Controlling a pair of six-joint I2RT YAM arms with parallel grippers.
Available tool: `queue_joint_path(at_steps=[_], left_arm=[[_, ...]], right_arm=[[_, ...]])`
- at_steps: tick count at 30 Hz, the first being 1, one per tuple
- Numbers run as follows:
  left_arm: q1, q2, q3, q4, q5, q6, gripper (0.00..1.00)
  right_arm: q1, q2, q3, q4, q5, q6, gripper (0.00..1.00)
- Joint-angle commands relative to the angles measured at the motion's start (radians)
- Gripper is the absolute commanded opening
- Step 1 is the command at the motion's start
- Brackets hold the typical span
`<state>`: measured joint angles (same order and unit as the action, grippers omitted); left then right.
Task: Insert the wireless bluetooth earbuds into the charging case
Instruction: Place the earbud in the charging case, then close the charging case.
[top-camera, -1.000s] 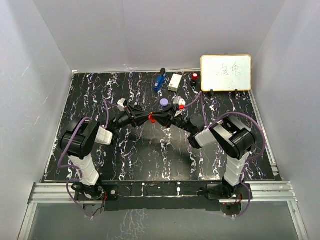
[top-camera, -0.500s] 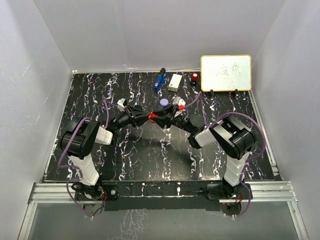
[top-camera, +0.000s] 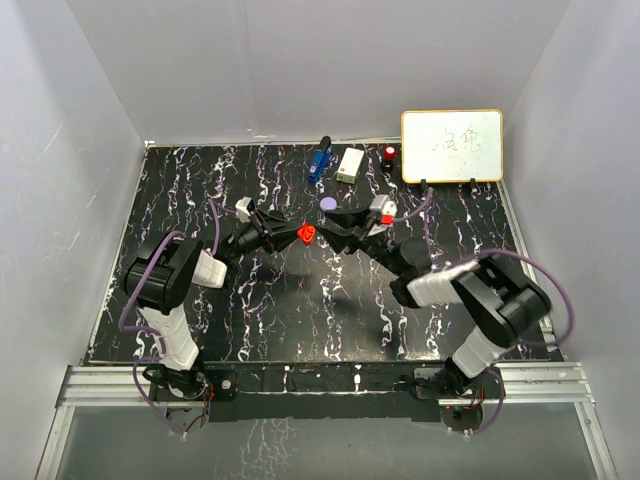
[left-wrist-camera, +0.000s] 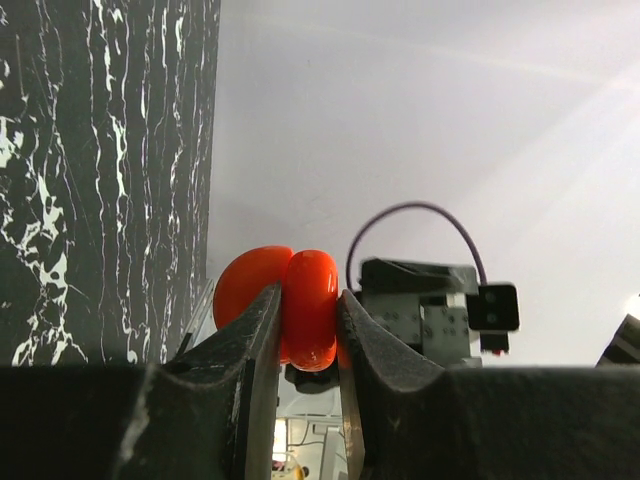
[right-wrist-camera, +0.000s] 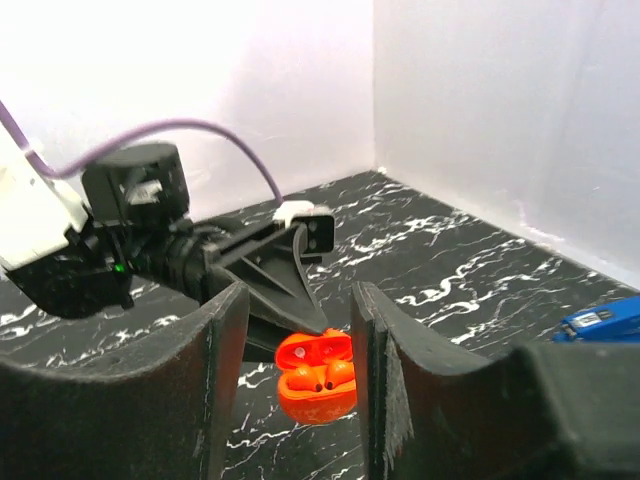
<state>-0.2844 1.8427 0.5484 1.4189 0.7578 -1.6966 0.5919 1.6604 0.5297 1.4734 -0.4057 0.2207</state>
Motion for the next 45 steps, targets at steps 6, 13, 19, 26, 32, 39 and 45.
queue_joint_path(at_steps=[6, 13, 19, 26, 32, 39, 45], left_arm=[[-0.001, 0.041, 0.107, 0.112, -0.104, -0.017, 0.0], [-0.063, 0.041, 0.15, 0.057, -0.276, -0.029, 0.0], [-0.12, 0.011, 0.14, 0.022, -0.373, -0.021, 0.0], [-0.146, -0.029, 0.096, 0.004, -0.408, -0.011, 0.0], [-0.154, -0.058, 0.069, 0.006, -0.408, -0.016, 0.0], [-0.156, -0.094, 0.039, -0.003, -0.404, -0.015, 0.0], [-0.156, -0.111, 0.02, -0.012, -0.397, -0.012, 0.0]], right_arm=[[0.045, -0.365, -0.052, -0.532, 0.248, -0.125, 0.61], [0.189, -0.239, -0.064, -0.442, 0.509, -0.255, 0.79], [0.209, -0.102, -0.028, -0.321, 0.619, -0.278, 0.98], [0.208, -0.017, 0.047, -0.314, 0.707, -0.307, 0.98], [0.204, 0.052, 0.107, -0.305, 0.732, -0.31, 0.98], [0.171, 0.119, 0.152, -0.288, 0.735, -0.296, 0.98], [0.145, 0.125, 0.154, -0.273, 0.759, -0.29, 0.98]])
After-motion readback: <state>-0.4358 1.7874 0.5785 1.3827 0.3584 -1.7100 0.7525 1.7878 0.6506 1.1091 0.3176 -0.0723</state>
